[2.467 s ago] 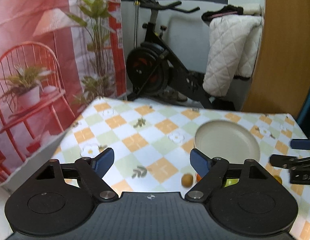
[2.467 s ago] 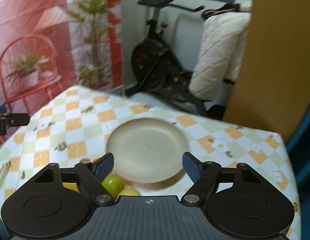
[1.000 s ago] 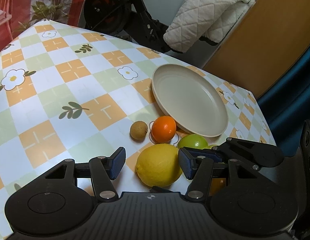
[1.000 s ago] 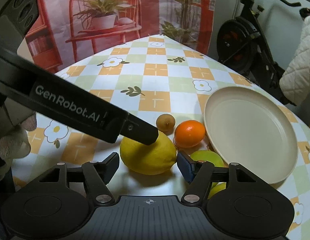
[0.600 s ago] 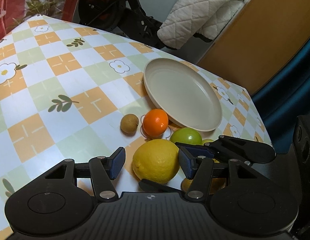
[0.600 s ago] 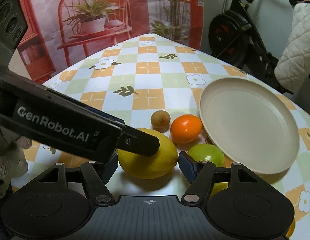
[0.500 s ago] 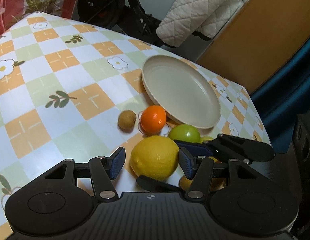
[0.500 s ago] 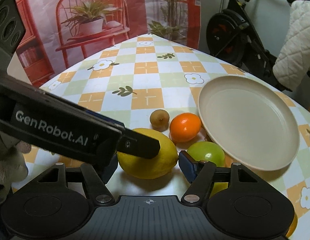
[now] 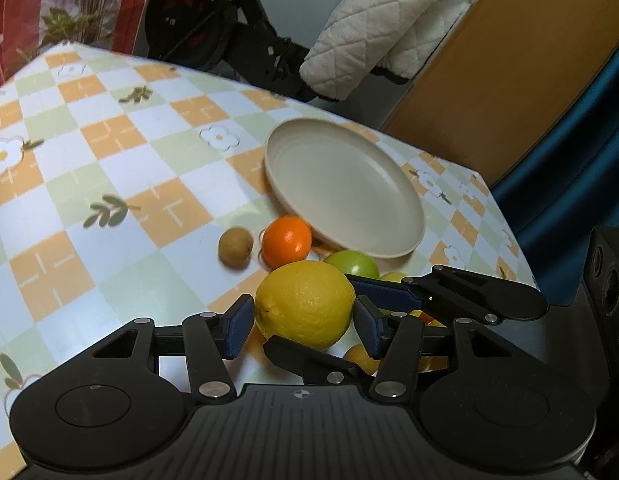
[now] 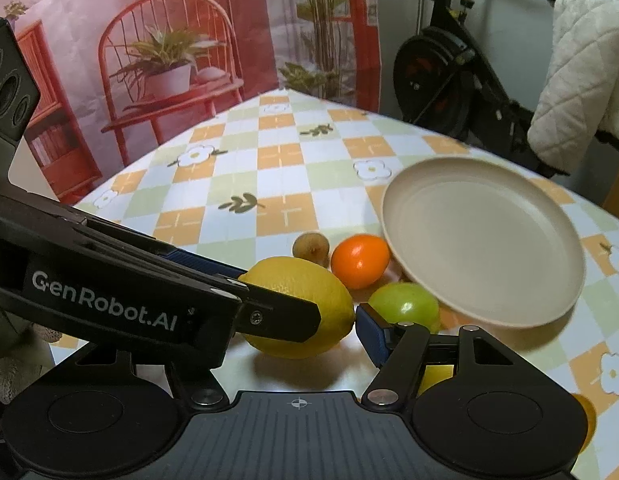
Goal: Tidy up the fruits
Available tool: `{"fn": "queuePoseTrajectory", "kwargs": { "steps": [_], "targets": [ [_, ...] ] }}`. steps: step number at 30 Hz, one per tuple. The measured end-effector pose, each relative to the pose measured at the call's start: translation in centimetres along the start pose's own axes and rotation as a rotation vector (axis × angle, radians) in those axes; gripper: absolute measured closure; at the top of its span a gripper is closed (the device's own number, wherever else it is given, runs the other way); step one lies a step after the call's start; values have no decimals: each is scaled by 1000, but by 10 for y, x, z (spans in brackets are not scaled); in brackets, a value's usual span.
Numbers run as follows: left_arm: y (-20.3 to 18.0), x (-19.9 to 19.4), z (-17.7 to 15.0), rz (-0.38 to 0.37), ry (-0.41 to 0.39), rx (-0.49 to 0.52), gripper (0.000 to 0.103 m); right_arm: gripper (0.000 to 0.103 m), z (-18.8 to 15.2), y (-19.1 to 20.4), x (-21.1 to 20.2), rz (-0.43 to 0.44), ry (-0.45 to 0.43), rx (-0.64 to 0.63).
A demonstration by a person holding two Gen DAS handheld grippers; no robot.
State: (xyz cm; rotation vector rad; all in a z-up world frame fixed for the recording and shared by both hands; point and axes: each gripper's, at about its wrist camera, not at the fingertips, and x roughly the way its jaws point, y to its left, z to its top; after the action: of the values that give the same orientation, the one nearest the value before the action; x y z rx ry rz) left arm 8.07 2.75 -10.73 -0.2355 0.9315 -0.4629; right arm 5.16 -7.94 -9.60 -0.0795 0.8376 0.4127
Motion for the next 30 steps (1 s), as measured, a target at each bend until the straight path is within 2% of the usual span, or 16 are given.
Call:
{"fn": "queuePoseTrajectory", "kwargs": {
  "steps": [8, 12, 23, 30],
  "targets": [
    [-27, -8, 27, -29, -48, 86, 47, 41, 17, -14, -26, -46, -84, 2],
    [-41, -6, 41, -64, -68, 132, 48, 41, 22, -30, -31, -78, -95, 22],
    [-63, 37, 69, -64, -17, 214, 48, 41, 27, -77, -14, -124, -88, 130],
    [-54, 66, 86, -60, 28, 188, 48, 42, 37, -96, 10, -143, -55, 146]
  ]
}}
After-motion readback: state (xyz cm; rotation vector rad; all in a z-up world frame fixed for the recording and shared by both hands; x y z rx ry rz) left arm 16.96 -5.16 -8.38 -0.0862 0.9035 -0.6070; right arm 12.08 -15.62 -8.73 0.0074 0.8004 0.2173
